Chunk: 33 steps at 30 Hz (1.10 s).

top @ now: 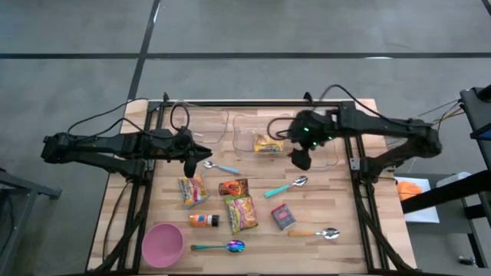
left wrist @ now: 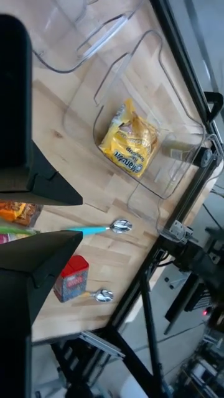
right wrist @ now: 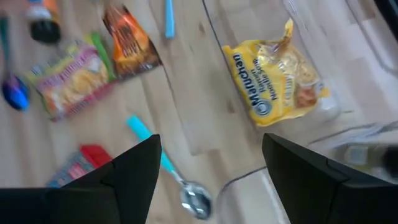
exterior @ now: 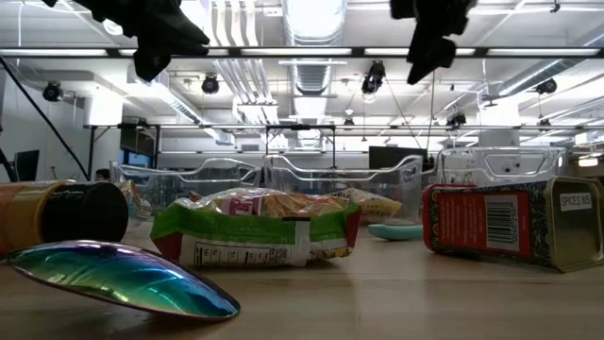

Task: Pick & Place Food Item
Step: Put the left blue spoon into the left transparent bin

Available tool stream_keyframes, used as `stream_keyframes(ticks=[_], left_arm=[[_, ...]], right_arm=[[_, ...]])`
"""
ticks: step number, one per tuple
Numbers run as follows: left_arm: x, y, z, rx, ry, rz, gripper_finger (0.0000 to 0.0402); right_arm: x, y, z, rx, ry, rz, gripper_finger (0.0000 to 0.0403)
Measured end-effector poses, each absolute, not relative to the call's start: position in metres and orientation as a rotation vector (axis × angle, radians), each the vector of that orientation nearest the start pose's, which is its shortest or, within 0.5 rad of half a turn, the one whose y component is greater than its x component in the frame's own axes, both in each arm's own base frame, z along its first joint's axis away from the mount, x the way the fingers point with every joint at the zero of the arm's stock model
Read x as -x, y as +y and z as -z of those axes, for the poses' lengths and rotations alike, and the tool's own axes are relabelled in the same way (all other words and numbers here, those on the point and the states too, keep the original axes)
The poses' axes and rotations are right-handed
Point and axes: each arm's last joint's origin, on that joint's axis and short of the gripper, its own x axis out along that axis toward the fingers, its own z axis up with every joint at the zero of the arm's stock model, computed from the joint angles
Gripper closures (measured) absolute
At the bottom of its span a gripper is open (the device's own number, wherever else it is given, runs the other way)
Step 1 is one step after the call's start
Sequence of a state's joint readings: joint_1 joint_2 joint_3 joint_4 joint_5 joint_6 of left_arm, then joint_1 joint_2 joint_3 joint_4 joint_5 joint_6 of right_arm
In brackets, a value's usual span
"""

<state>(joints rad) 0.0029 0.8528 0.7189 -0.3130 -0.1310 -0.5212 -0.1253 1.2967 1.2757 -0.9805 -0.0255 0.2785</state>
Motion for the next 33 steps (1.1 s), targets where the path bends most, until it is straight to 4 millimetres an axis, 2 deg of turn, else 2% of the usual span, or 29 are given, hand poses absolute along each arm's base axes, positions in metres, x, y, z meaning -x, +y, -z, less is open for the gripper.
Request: stream_keyframes(ticks=[6,12,15,20,24,28,33], left_arm=[[-0.183,0.003,-0.287,0.581,0.441,-0.234,0.0316],[-0.182,0.004,-0.296,0.521,0.657,-0.287,0.0316],[-0.192,0.004,-0.303,0.424,0.767,-0.280,0.0316],[-0.223,0.004,-0.306,0.240,0.878,-0.219,0.0316],[-0.246,0.006,-0.288,0.095,0.984,-0.219,0.0316],[-0.259,0.006,-0.262,0.002,1.105,-0.198,0.0316],[-0.271,0.006,-0.238,-0.082,1.210,-0.144,0.0302]], right_arm=[[-0.219,-0.010,-0.325,-0.475,0.809,0.307,0.0125],[-0.202,0.004,-0.318,-0.496,0.763,0.373,0.0125],[-0.197,0.005,-0.319,-0.486,0.733,0.408,0.0125],[-0.189,0.004,-0.323,-0.493,0.688,0.440,0.0125],[-0.177,0.009,-0.335,-0.478,0.615,0.429,0.0125],[-0.160,0.013,-0.347,-0.493,0.538,0.402,0.0125],[-0.140,0.015,-0.348,-0.524,0.476,0.402,0.0125]])
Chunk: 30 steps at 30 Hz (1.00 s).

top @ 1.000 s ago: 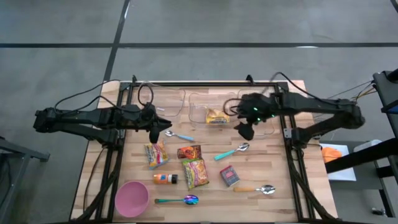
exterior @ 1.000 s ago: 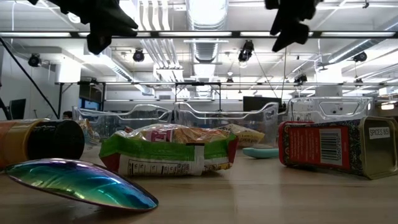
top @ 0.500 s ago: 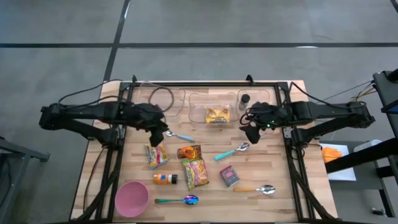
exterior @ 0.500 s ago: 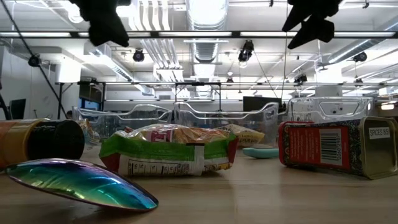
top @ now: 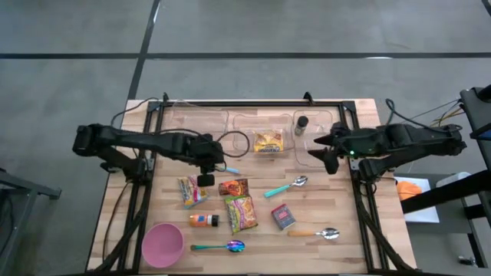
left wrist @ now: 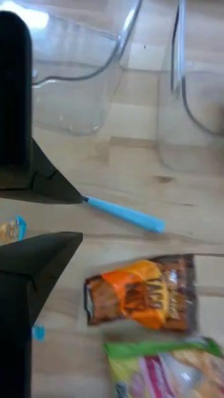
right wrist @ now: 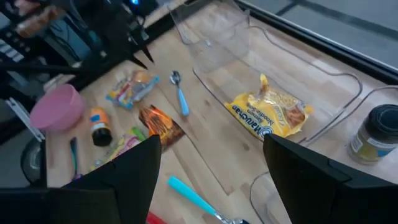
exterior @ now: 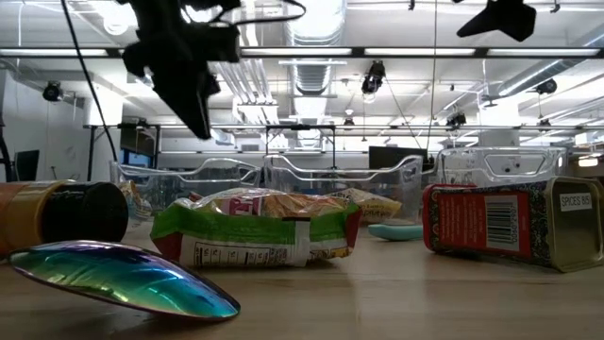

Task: Pick & Place Food Item
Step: Put the left blue spoon into the left transparent bin

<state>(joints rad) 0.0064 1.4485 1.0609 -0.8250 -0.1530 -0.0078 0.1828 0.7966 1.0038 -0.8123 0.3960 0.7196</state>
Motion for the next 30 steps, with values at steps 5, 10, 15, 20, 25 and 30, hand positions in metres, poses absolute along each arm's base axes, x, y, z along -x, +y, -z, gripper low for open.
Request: stream_keyframes(ticks=[5,10,15,20,25,30], left_arm=[[-0.280,0.006,-0.221,-0.113,1.279,-0.121,0.0251],[-0.286,0.007,-0.208,-0.129,1.325,-0.126,0.0183],[-0.292,0.007,-0.196,-0.152,1.350,-0.108,0.0140],[-0.298,0.007,-0.185,-0.160,1.371,-0.102,0.0133],[-0.302,0.006,-0.175,-0.161,1.393,-0.100,0.0133],[-0.306,0.007,-0.166,-0.187,1.409,-0.082,0.0133]], right_arm=[[-0.127,0.014,-0.344,-0.534,0.449,0.402,0.0125],[-0.122,0.014,-0.341,-0.523,0.444,0.394,0.0125],[-0.117,0.012,-0.342,-0.499,0.431,0.388,0.0125],[-0.114,0.011,-0.343,-0.497,0.419,0.405,0.0125],[-0.112,0.011,-0.343,-0.499,0.414,0.402,0.0125],[-0.112,0.011,-0.343,-0.497,0.419,0.404,0.0125]])
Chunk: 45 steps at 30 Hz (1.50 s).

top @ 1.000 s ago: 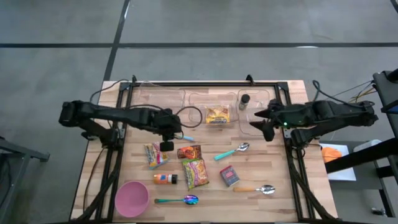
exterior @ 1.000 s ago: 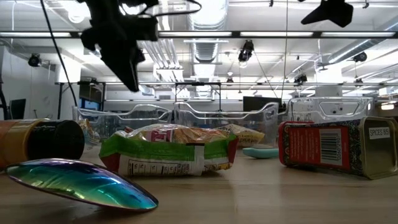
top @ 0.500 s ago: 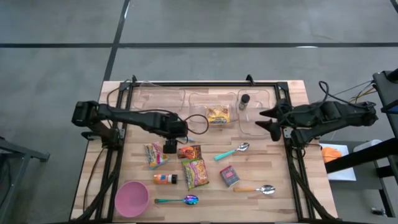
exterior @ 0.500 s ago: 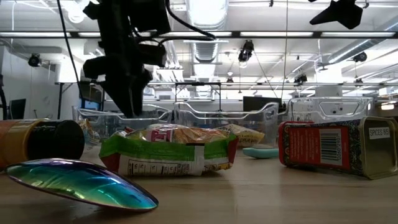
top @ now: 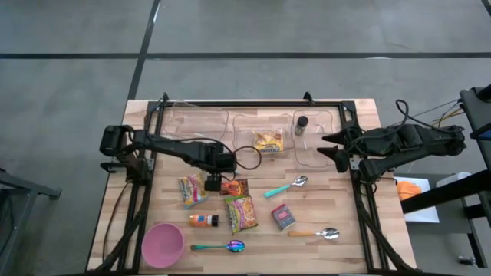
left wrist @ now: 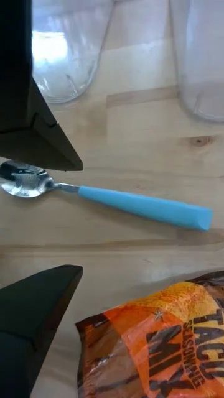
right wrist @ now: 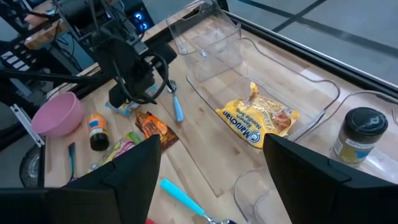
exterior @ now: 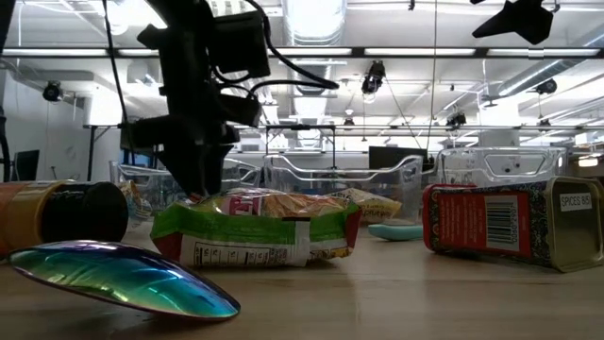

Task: Pick & Place Food Item
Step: Put the left blue spoon into the left transparent bin

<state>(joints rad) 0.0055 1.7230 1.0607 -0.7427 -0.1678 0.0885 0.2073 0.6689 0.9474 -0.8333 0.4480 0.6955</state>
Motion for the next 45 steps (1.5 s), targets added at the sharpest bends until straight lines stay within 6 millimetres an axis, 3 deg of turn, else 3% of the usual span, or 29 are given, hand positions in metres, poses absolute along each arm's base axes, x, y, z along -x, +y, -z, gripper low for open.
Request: stream_keyframes(ticks=[5,10,22,31,45], left_arm=[[-0.308,0.009,-0.162,-0.236,1.413,-0.101,0.0133],[-0.311,0.008,-0.160,-0.238,1.401,-0.002,0.0137],[-0.316,0.024,-0.147,-0.167,1.404,0.055,0.0208],[-0.317,0.042,-0.146,-0.112,1.383,0.018,0.0211],[-0.318,0.040,-0.139,-0.097,1.351,0.061,0.0211]], right_arm=[[-0.112,0.011,-0.343,-0.492,0.420,0.402,0.0125],[-0.112,0.011,-0.343,-0.484,0.423,0.399,0.0125],[-0.112,0.011,-0.343,-0.477,0.425,0.395,0.0125],[-0.112,0.011,-0.343,-0.475,0.429,0.388,0.0125],[-0.112,0.011,-0.343,-0.475,0.429,0.388,0.0125]])
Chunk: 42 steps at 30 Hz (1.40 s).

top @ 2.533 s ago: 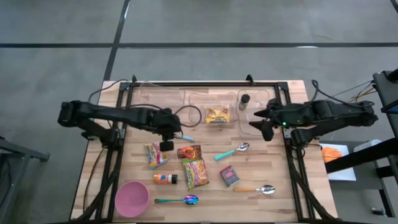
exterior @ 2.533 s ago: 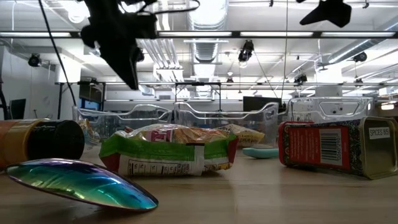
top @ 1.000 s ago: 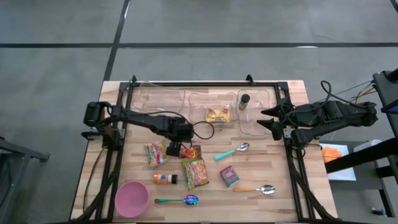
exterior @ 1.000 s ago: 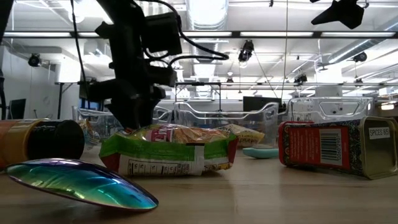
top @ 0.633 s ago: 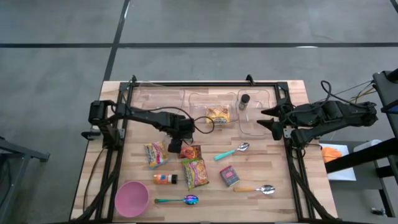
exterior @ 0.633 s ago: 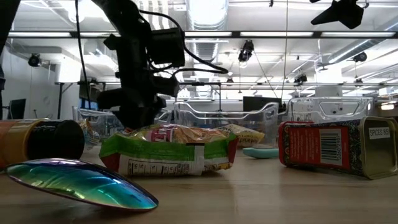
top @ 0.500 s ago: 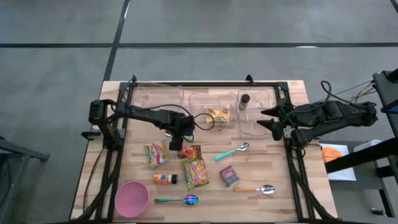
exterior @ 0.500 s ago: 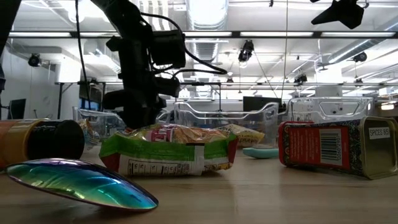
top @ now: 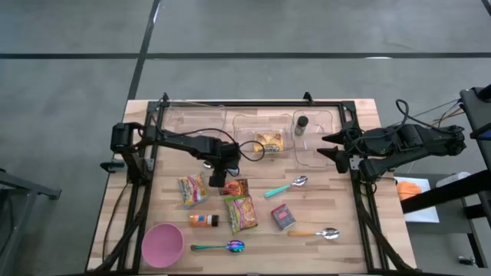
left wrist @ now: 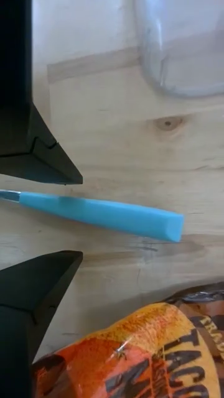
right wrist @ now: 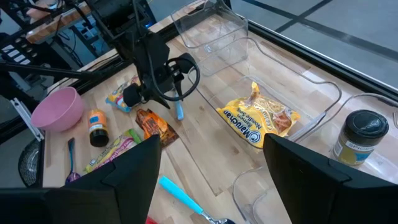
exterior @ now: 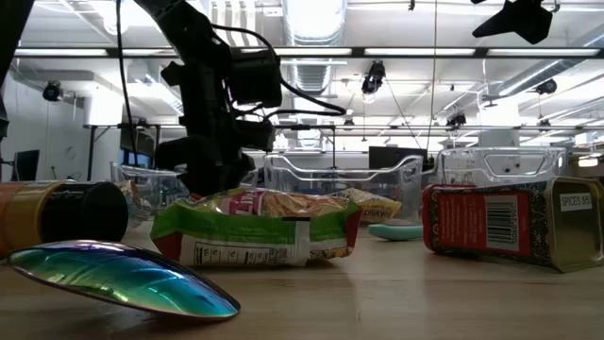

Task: Pick & Place Food Item
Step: Put the left blue spoon into the left transparent bin

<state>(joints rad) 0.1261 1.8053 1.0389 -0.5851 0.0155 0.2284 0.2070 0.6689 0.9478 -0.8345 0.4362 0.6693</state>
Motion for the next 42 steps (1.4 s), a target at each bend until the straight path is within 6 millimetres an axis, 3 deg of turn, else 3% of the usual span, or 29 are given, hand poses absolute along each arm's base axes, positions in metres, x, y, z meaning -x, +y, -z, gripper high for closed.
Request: stream_keyframes(ticks=[13,21,33,42], left_arm=[[-0.324,0.035,-0.122,-0.092,1.425,0.069,0.0226],[-0.328,0.034,-0.129,-0.090,1.428,0.071,0.0371],[-0.330,0.034,-0.143,-0.040,1.510,0.054,0.0371],[-0.328,0.033,-0.184,-0.037,1.398,0.045,0.0371]], right_arm=[[-0.112,0.012,-0.343,-0.488,0.441,0.361,0.0125],[-0.112,0.012,-0.343,-0.485,0.443,0.357,0.0125],[-0.112,0.012,-0.343,-0.485,0.443,0.356,0.0125],[-0.112,0.012,-0.342,-0.480,0.446,0.355,0.0125]])
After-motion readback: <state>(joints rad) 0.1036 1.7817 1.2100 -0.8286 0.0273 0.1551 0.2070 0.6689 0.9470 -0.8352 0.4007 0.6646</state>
